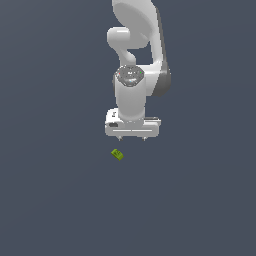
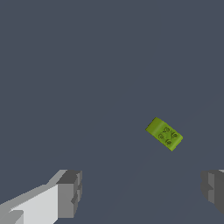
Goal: Pick up the object and move it to a goal position.
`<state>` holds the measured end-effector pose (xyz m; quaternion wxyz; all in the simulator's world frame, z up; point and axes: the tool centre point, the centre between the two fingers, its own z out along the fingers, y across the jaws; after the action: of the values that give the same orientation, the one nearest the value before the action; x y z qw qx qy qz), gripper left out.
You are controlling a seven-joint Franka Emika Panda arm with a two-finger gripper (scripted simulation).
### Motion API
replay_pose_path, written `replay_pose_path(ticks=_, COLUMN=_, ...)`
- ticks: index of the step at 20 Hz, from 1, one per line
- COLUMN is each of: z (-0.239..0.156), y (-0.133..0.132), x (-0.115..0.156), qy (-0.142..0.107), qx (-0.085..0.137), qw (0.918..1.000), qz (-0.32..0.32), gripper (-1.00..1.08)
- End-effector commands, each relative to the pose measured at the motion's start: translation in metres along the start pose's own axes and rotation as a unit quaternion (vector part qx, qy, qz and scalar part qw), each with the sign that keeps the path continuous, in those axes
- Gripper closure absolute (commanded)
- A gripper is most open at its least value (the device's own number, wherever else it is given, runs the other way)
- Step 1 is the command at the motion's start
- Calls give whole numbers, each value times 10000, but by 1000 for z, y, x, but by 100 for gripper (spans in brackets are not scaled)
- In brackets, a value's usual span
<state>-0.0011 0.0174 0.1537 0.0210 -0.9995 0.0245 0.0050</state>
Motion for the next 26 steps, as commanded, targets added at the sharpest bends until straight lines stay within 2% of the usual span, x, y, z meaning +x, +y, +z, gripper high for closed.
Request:
replay_pose_path(ticks=1, z=0, y=0, x=0, qy=0, qx=0, qw=10000, qz=0, gripper=-92)
replay_pose_path(ticks=11, z=-30, y=-12, x=13, qy=227, qx=23, qw=9997, qz=19, gripper=-92)
replay_pose_path(ticks=18, z=-25, y=-9, x=13, qy=211, qx=8, qw=9997, qz=-95, gripper=-92)
replay_pose_path(ticks=26, z=-12, y=3, x=13, qy=191, qx=-49, qw=9980, qz=-607, gripper=-92)
